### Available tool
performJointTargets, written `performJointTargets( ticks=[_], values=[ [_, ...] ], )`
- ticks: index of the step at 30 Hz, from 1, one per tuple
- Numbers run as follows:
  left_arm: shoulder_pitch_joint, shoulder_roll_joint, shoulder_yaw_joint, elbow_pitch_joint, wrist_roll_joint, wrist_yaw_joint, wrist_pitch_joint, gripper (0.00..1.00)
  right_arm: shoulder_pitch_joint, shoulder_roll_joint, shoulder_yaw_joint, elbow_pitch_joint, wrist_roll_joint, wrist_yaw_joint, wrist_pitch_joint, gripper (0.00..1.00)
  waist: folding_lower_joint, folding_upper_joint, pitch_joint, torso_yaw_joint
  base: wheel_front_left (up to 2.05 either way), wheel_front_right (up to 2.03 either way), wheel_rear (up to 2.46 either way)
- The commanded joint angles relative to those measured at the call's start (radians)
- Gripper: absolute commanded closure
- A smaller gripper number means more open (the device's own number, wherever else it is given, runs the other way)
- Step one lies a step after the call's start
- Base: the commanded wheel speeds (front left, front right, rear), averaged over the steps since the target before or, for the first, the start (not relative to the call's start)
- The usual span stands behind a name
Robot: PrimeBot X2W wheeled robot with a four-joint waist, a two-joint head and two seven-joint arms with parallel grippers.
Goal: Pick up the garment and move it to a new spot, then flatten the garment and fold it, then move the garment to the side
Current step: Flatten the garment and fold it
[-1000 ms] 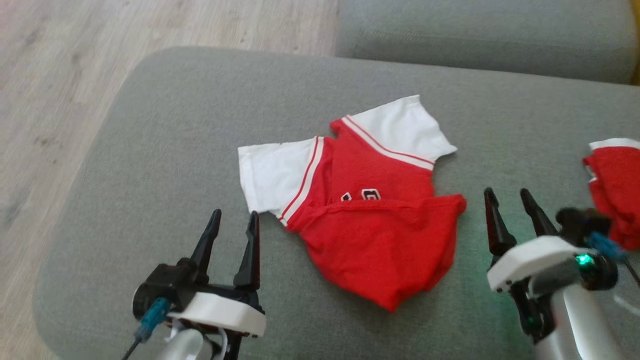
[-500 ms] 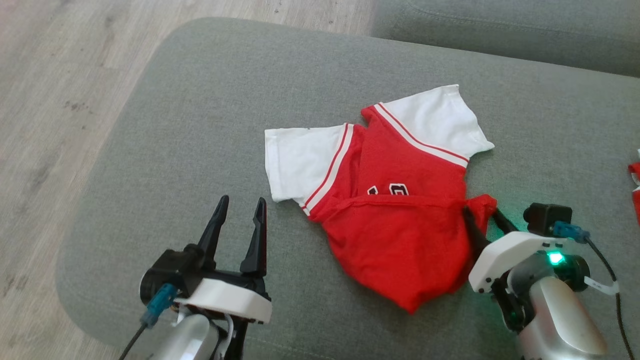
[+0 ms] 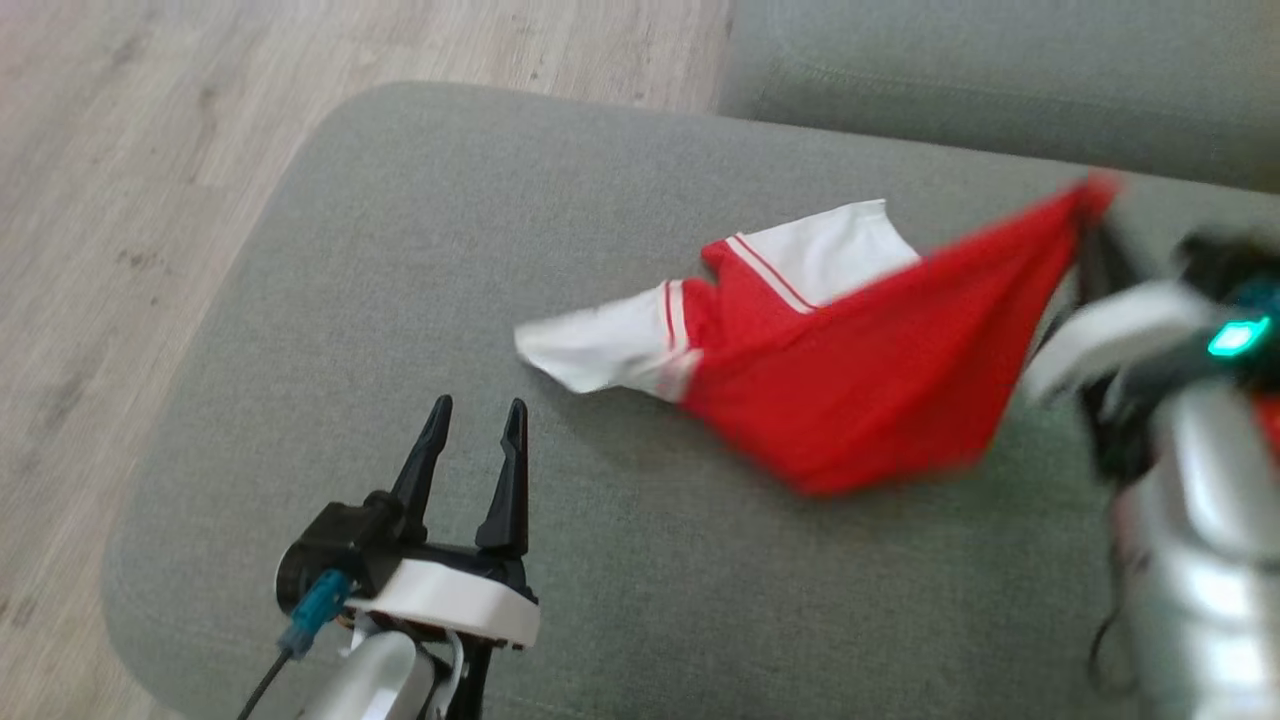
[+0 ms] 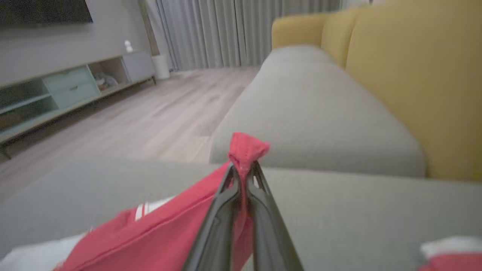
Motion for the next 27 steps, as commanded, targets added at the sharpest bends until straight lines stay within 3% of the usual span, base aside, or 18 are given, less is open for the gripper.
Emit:
performJointTargets(
  ticks=[1,5,8,13,19,26,27],
  values=[
    [-0.028,0.013,0.033,-0.032,-0.006,0.004,-0.011,0.0,-0.086,-0.021,0.006,-0.058,-0.022,0.007,-0.022,1.0,0.0,0.0,-0.012,-0.006,0.0,0.0,0.0],
    [-0.019,0.016,0.036,-0.035,-0.009,0.011,-0.012,0.0,-0.152,-0.043,0.003,-0.12,-0.084,0.007,-0.045,1.0,0.0,0.0,-0.034,-0.014,0.0,0.0,0.0],
    [-0.005,0.02,0.041,-0.037,-0.013,0.018,-0.012,0.0,-0.117,-0.036,0.024,-0.173,-0.103,0.007,-0.03,1.0,0.0,0.0,-0.052,-0.026,0.0,0.0,0.0],
    [0.019,0.026,0.051,-0.052,-0.022,0.027,-0.013,0.0,0.088,-0.008,0.042,-0.3,-0.104,0.007,0.04,1.0,0.0,0.0,-0.071,-0.062,0.0,0.0,0.0],
    [0.033,0.034,0.056,-0.065,-0.024,0.033,-0.014,0.0,0.339,0.017,-0.038,-0.438,-0.096,0.007,0.105,1.0,0.0,0.0,-0.081,-0.121,0.0,0.0,0.0],
    [0.024,0.037,0.05,-0.075,-0.021,0.032,-0.011,0.0,0.458,0.025,-0.117,-0.421,-0.088,0.007,0.109,1.0,0.0,0.0,-0.07,-0.158,0.0,0.0,0.0],
    [0.023,0.038,0.049,-0.076,-0.021,0.032,-0.01,0.0,0.459,0.025,-0.122,-0.41,-0.092,0.007,0.102,0.36,0.0,0.0,-0.067,-0.16,0.0,0.0,0.0]
  ],
)
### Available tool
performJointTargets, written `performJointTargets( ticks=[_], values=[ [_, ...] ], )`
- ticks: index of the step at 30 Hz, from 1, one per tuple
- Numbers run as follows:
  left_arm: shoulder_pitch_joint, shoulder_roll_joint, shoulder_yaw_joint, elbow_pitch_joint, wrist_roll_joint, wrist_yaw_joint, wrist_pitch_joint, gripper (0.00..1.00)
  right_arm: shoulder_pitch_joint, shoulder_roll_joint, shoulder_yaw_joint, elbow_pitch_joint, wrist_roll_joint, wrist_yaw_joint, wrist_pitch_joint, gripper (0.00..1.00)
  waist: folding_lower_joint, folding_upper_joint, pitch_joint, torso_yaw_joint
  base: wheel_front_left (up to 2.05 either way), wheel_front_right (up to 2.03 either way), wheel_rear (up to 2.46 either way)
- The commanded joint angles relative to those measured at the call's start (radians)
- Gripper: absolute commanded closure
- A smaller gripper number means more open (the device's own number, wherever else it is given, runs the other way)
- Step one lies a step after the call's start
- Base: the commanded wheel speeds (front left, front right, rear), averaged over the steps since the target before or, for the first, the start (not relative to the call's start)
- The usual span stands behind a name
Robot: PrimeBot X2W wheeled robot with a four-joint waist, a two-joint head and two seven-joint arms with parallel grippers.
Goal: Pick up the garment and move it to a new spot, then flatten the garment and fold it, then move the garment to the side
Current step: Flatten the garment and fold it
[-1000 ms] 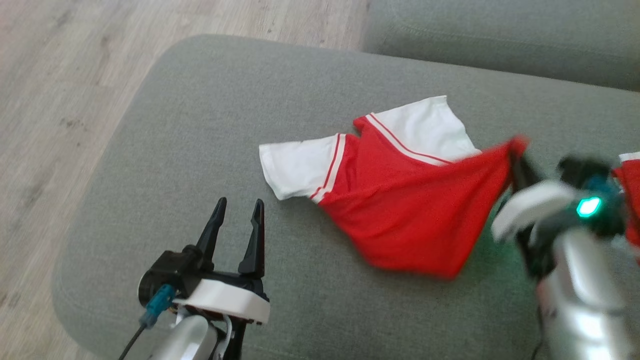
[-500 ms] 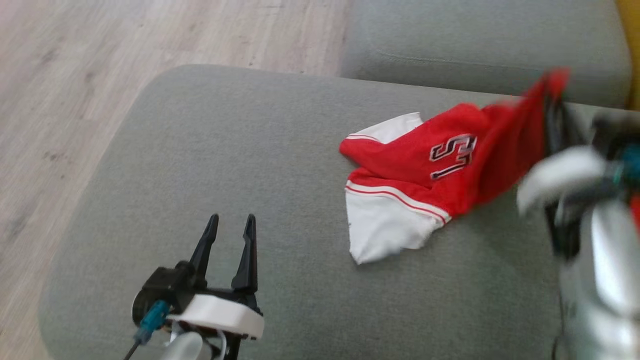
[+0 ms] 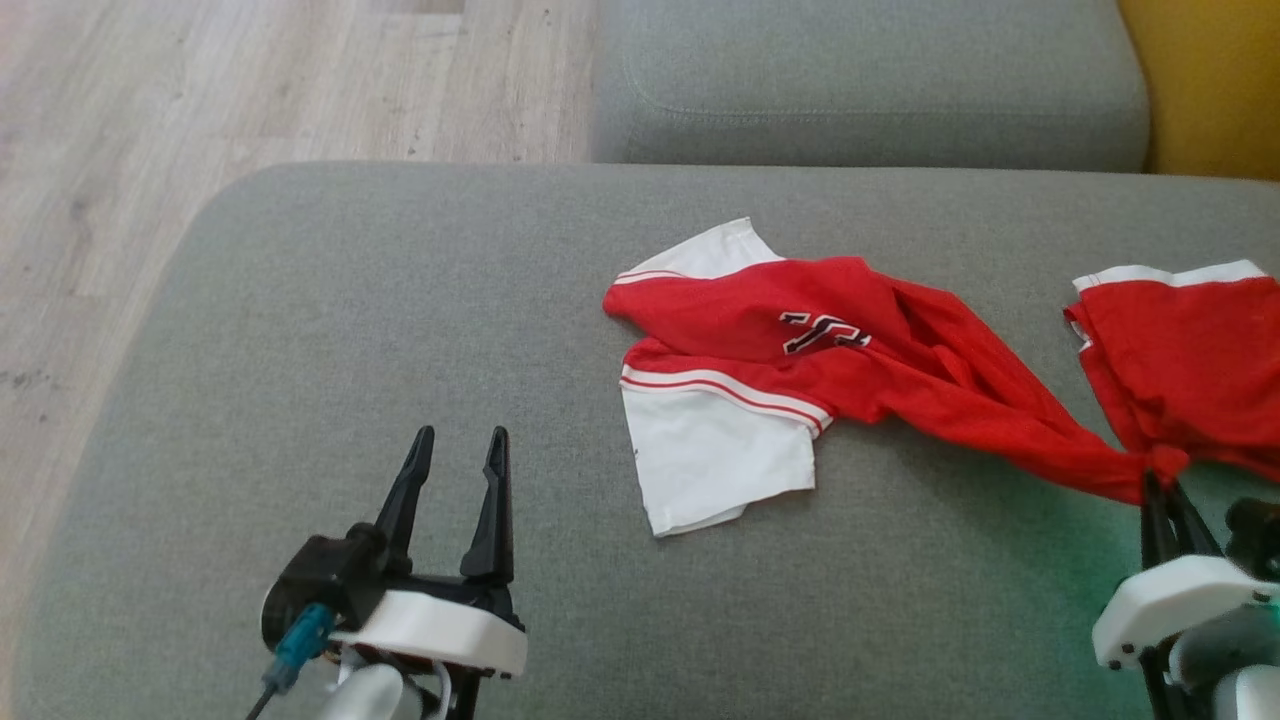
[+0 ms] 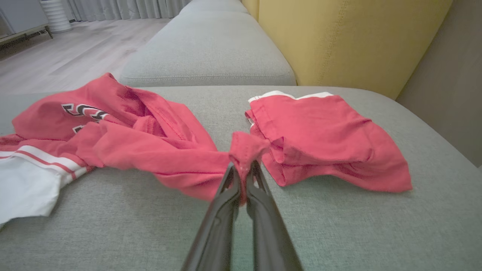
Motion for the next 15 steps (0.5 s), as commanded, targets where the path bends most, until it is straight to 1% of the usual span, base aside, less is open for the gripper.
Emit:
performJointTargets(
  ticks=[1,3,7,10,11,15],
  values=[
    [-0.043,0.018,0.038,-0.034,-0.003,0.003,-0.005,0.0,-0.042,-0.008,0.016,-0.021,-0.004,0.007,-0.022,0.0,0.0001,0.0,0.007,-0.003,0.0,0.0,0.0],
    [-0.047,0.019,0.036,-0.035,-0.002,0.003,-0.003,0.0,-0.054,-0.008,0.004,-0.006,-0.013,0.007,-0.042,0.0,0.0001,0.0,0.013,-0.002,0.0,0.0,0.0],
    [-0.054,0.021,0.03,-0.033,-0.001,0.0,0.0,0.0,-0.093,-0.008,0.021,-0.008,0.02,0.007,-0.103,0.0,0.0001,0.0,0.021,0.005,0.0,0.0,0.0],
    [-0.056,0.021,0.026,-0.031,-0.002,-0.002,0.001,0.0,-0.111,-0.008,0.091,-0.036,0.074,0.007,-0.164,0.0,0.0001,0.0,0.021,0.011,0.0,0.0,0.0],
    [-0.056,0.021,0.026,-0.031,-0.002,-0.002,0.001,0.0,-0.111,-0.008,0.091,-0.036,0.074,0.007,-0.164,0.0,0.0001,0.0,0.021,0.011,0.0,0.0,0.0],
    [-0.057,0.019,0.022,-0.026,-0.002,-0.002,0.001,0.0,-0.102,-0.008,0.235,-0.092,0.152,0.007,-0.242,0.0,0.0001,0.0,0.02,0.015,0.0,0.0,0.0]
  ],
)
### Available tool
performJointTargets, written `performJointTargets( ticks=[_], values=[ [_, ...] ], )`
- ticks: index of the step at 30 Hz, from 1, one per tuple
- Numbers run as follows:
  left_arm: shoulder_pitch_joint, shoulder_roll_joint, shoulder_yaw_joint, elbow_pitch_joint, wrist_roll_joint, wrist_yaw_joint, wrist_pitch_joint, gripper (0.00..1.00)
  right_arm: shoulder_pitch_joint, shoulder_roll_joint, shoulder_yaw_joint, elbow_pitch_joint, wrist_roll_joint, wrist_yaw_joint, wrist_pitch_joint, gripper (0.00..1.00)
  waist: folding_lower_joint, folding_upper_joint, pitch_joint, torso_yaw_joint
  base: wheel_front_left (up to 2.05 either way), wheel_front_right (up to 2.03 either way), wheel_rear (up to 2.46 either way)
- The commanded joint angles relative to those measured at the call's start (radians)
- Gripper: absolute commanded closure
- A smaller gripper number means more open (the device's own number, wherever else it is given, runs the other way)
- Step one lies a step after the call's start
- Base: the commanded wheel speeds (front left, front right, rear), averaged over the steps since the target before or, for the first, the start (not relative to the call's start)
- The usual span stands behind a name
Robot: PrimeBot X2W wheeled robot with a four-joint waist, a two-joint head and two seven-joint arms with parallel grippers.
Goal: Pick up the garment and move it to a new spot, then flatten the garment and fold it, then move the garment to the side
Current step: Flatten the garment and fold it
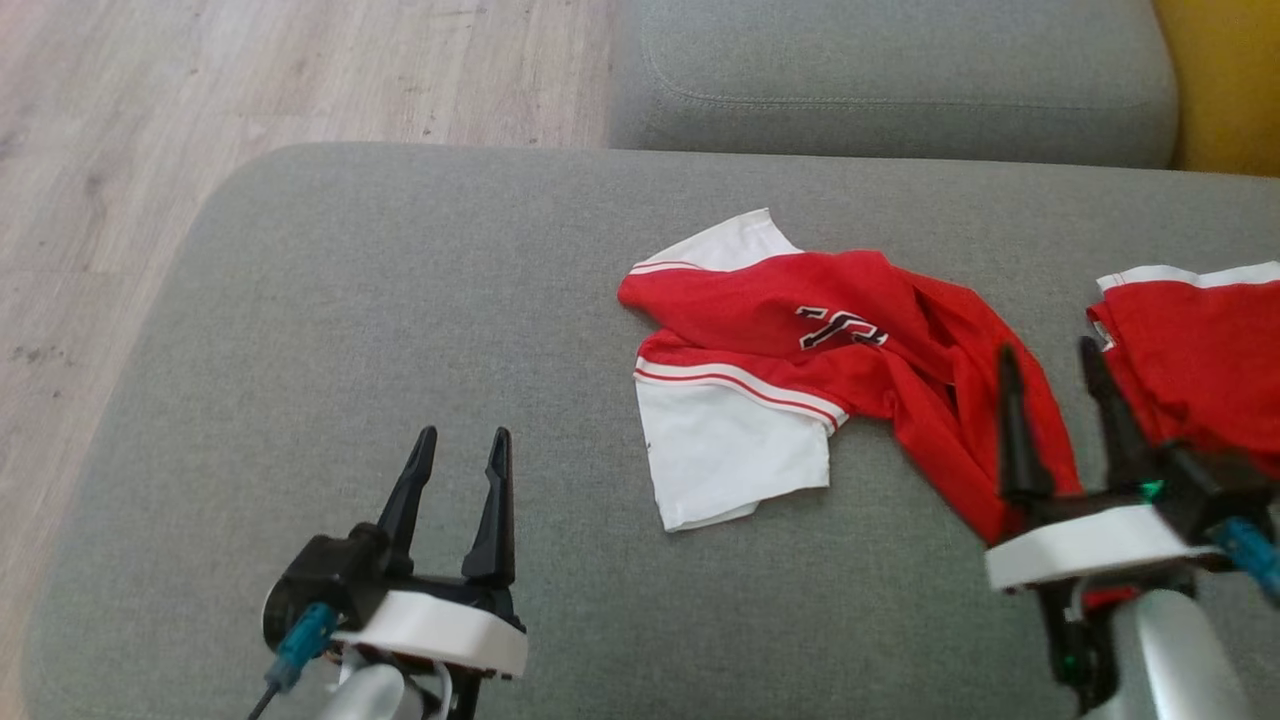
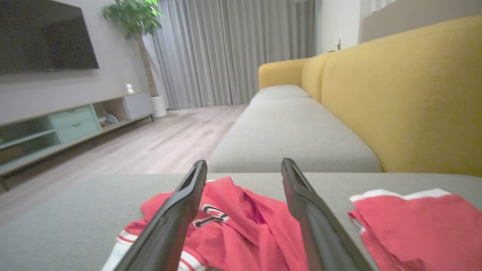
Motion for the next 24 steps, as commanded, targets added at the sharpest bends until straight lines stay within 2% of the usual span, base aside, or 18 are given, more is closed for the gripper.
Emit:
performJointTargets(
  ticks=[1,7,14,19,24],
  values=[
    [-0.054,0.014,0.028,-0.023,-0.003,0.0,-0.001,0.0,-0.021,-0.008,0.027,-0.038,0.01,0.007,-0.017,0.0,0.0,0.0,0.001,-0.001,0.0,0.0,0.0],
    [-0.057,0.002,0.011,-0.001,0.0,-0.008,-0.003,0.0,-0.034,-0.008,0.107,-0.011,0.037,0.007,-0.053,0.0,0.0,0.0,0.012,0.004,0.0,0.0,0.0],
    [-0.106,-0.009,-0.012,0.023,0.009,-0.021,0.018,0.0,-0.059,-0.008,0.103,0.006,0.059,0.007,-0.064,0.0,0.0,0.0,0.058,-0.008,0.0,0.0,0.0],
    [-0.186,-0.051,-0.037,0.094,0.008,-0.033,0.062,0.0,-0.081,-0.008,0.103,-0.008,0.059,0.007,-0.062,0.0,0.0,0.0,0.11,-0.046,0.0,0.0,0.0],
    [-0.27,-0.104,-0.067,0.201,-0.011,-0.067,0.11,0.0,-0.099,-0.008,0.103,-0.015,0.06,0.007,-0.066,0.0,0.0,0.0,0.16,-0.085,0.0,0.0,0.0]
  ],
)
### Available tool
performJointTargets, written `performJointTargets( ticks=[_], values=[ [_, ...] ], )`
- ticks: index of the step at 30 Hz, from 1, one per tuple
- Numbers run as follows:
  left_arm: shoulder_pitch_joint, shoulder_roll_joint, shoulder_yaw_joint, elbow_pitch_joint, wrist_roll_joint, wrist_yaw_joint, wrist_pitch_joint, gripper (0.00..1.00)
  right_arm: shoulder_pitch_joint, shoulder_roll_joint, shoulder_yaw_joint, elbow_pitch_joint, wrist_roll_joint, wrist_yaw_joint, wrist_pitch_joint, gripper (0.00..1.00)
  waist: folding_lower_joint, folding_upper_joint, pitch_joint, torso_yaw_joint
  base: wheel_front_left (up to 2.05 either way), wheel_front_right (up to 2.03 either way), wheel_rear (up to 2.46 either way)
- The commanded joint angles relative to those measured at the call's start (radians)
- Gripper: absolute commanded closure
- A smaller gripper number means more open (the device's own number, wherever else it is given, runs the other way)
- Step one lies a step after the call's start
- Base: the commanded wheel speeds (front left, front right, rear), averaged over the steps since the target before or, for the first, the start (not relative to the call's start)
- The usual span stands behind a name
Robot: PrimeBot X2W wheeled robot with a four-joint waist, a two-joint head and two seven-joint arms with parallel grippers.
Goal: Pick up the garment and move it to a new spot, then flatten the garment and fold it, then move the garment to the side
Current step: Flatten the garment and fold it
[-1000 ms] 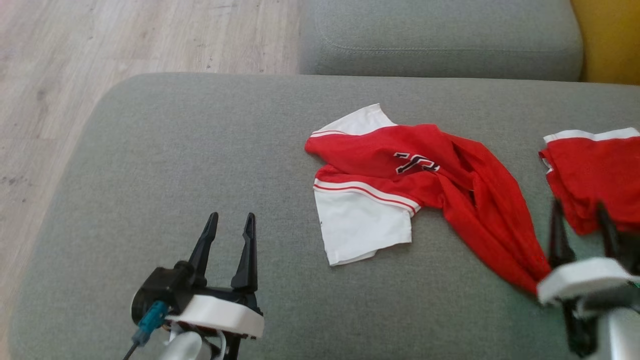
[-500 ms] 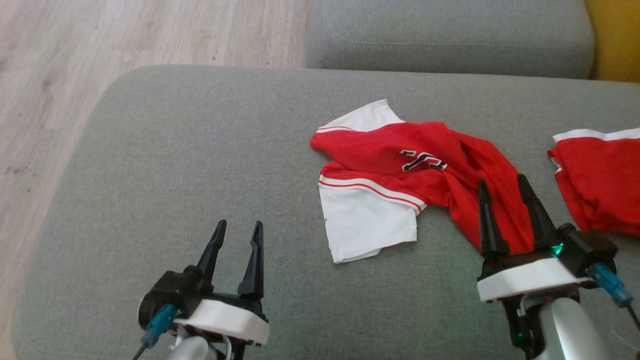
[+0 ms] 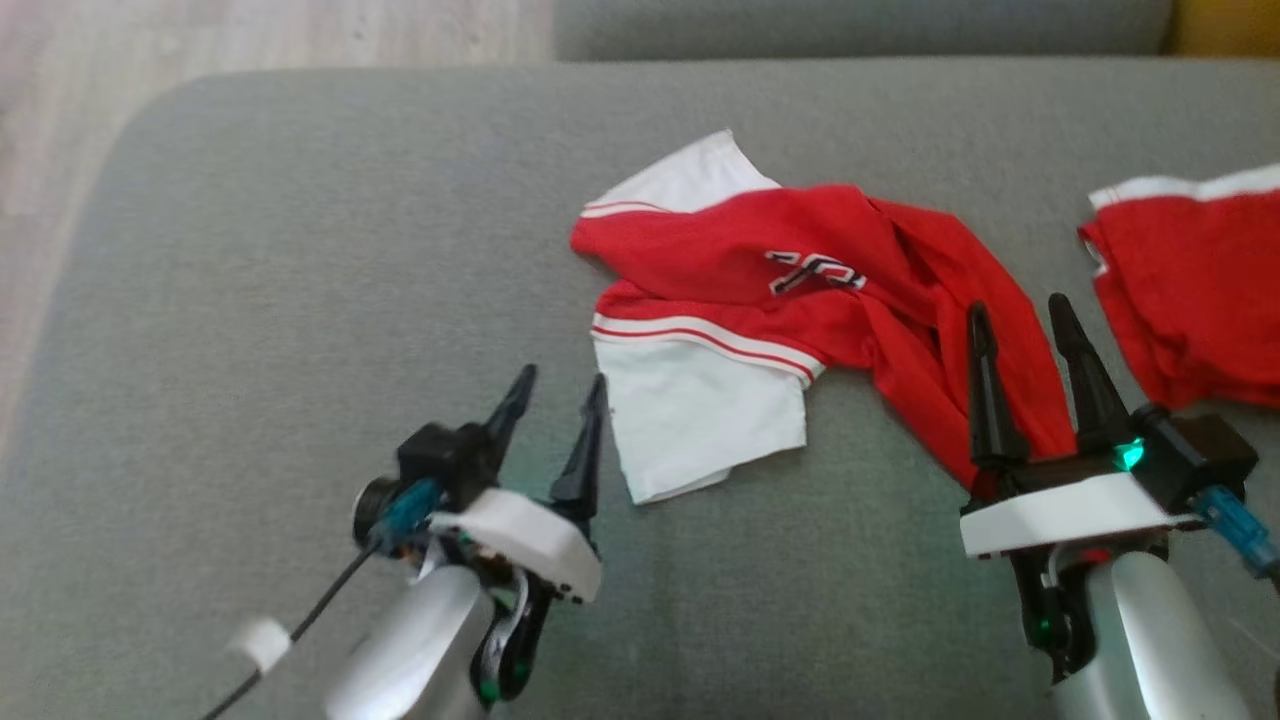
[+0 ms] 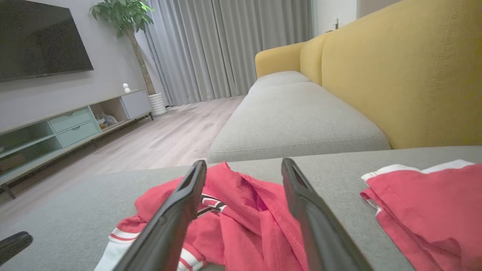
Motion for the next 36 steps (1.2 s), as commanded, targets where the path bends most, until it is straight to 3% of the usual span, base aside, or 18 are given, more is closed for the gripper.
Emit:
performJointTargets(
  ticks=[1,10,20,21,22,36],
  values=[
    [-0.064,-0.006,0.021,0.009,-0.007,-0.013,0.01,0.0,-0.035,-0.006,0.024,-0.034,0.004,0.007,-0.013,0.0,-0.0002,0.0,0.034,-0.032,0.0,0.0,0.0],
    [-0.161,-0.041,0.016,0.213,-0.051,-0.024,0.053,0.0,-0.057,-0.006,0.031,-0.031,0.015,0.007,-0.03,0.0,-0.0002,0.0,0.083,-0.091,0.0,0.0,0.0],
    [-0.2,-0.054,-0.013,0.32,-0.088,-0.088,0.043,0.0,-0.064,-0.006,0.028,-0.009,0.027,0.007,-0.043,0.0,-0.0002,0.0,0.101,-0.106,0.0,0.0,0.0],
    [-0.204,-0.055,-0.018,0.326,-0.092,-0.097,0.042,0.56,-0.065,-0.006,0.028,-0.008,0.028,0.007,-0.044,0.0,-0.0002,0.0,0.101,-0.107,0.0,0.0,0.0],
    [-0.207,-0.056,-0.021,0.332,-0.096,-0.102,0.038,1.0,-0.067,-0.006,0.028,-0.006,0.028,0.007,-0.045,0.0,-0.0002,0.0,0.101,-0.107,0.0,0.0,0.0],
    [-0.228,-0.054,0.02,0.367,-0.122,-0.075,-0.104,1.0,-0.056,-0.006,0.016,0.02,0.024,0.007,-0.049,0.0,-0.0002,0.0,0.042,-0.061,0.0,0.0,0.0]
  ],
)
